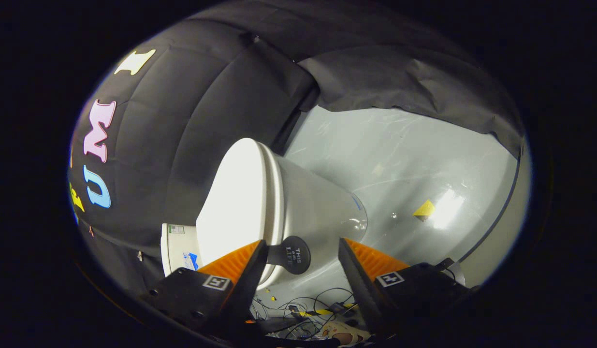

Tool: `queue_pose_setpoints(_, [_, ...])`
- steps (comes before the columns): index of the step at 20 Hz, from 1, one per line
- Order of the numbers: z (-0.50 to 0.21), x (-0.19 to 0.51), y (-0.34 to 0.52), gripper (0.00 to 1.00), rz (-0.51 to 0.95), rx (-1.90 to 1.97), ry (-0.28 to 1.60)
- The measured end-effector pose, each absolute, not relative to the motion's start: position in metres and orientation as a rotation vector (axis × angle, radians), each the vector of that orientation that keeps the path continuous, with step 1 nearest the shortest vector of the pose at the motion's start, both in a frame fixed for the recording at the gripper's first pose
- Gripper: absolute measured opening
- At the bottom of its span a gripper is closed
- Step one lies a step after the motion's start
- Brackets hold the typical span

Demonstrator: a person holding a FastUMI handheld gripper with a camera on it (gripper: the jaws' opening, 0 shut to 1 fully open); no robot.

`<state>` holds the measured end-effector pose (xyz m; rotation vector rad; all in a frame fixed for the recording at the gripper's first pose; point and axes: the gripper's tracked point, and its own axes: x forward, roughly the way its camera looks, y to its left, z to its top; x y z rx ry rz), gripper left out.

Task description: Open the toilet lid.

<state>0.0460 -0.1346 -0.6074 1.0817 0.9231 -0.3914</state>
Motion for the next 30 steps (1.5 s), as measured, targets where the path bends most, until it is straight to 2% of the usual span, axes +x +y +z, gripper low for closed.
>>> queue_pose_setpoints(1, [-0.608,0.048,-0.134,0.87,-0.387,1.104,0.926])
queue_pose_setpoints(3, [-0.612,0.05,-0.127,0.71,-0.368,1.166,0.933])
queue_pose_setpoints(4, [-0.612,0.052,-0.126,0.57,-0.361,1.2,0.924])
queue_pose_setpoints(6, [-0.613,0.057,-0.125,0.55,-0.349,1.247,0.903])
queue_pose_setpoints(8, [-0.613,0.059,-0.123,0.37,-0.343,1.259,0.897])
queue_pose_setpoints(13, [-0.604,0.061,-0.134,0.36,-0.316,1.262,0.865])
queue_pose_setpoints(14, [-0.603,0.062,-0.131,0.21,-0.329,1.293,0.85])
queue_pose_setpoints(21, [-0.596,0.064,-0.125,0.2,-0.3,1.257,0.832])
queue_pose_setpoints(24, [-0.586,0.067,-0.121,0.14,-0.279,1.176,0.819])
queue_pose_setpoints(30, [-0.546,0.078,-0.115,0.15,-0.305,1.062,0.744])
